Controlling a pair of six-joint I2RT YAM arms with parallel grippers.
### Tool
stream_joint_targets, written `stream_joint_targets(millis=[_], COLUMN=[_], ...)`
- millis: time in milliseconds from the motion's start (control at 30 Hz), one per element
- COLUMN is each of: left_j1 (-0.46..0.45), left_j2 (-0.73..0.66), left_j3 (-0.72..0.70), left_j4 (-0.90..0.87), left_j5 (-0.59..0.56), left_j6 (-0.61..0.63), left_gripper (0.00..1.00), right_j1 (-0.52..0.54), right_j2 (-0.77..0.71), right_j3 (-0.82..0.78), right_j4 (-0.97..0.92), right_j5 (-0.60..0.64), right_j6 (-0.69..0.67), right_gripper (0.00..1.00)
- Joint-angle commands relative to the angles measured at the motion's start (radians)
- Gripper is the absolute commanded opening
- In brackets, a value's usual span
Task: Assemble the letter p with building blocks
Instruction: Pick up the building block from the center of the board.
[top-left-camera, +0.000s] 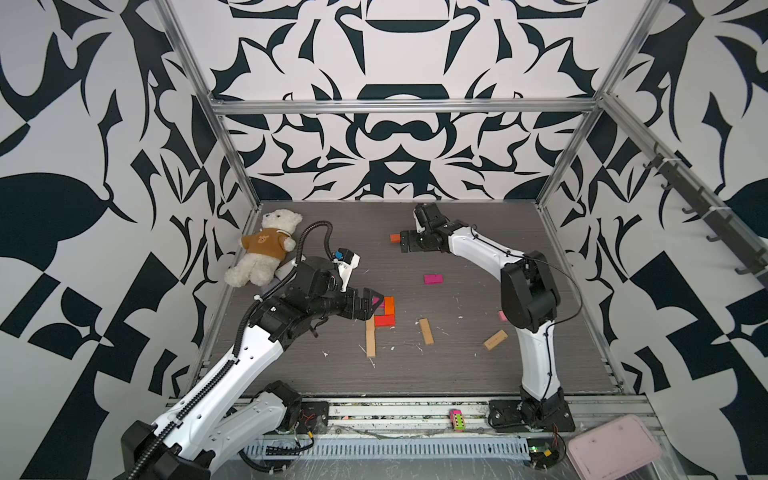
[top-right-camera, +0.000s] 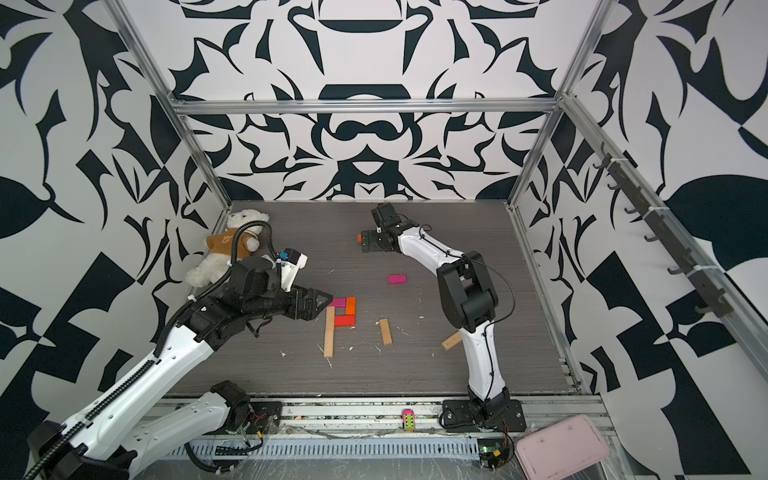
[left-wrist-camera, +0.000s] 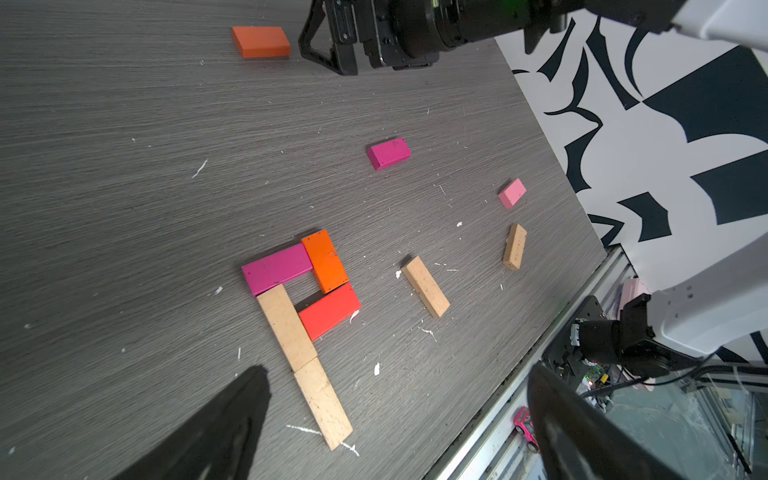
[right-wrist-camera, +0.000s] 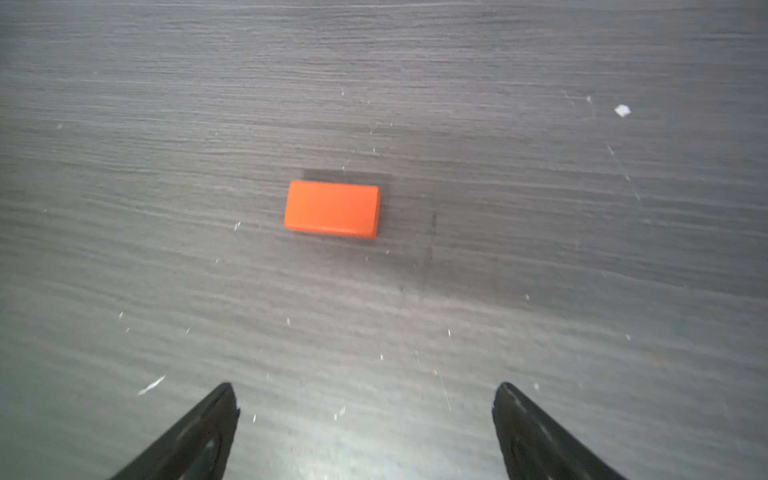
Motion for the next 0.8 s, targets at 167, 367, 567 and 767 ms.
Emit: stream_joint_targets(millis=[167,367,567,767], left_j1=[0.004,0.005,0.005,0.004], left_j2=[0.049,0.050,0.037,0.066], left_j3=[-0.019,-0.037,-0.049,-0.051], left_j4=[-0.004,0.020,0.033,0.042], left_j5=[-0.018,-0.001,-0.004,0.014], left_j6=[-0.012,-0.044,-0.038,-0.040], left_gripper=[0.99,0.99,0.99,0.99], right_j1=[-0.002,-0.001,0.004,0.014], right_j2=[0.146,0.264,0.355,0.435], right_j3=[0.243,0.385,0.500,0.624], right_j4=[-0.098,-0.134,-0.163,-0.207], right_j5=[0.043,0.043,0.050,0.054], right_j6=[0.037,0.056,0.073,0.081], right_gripper=[0.99,0.98,0.98,0.99])
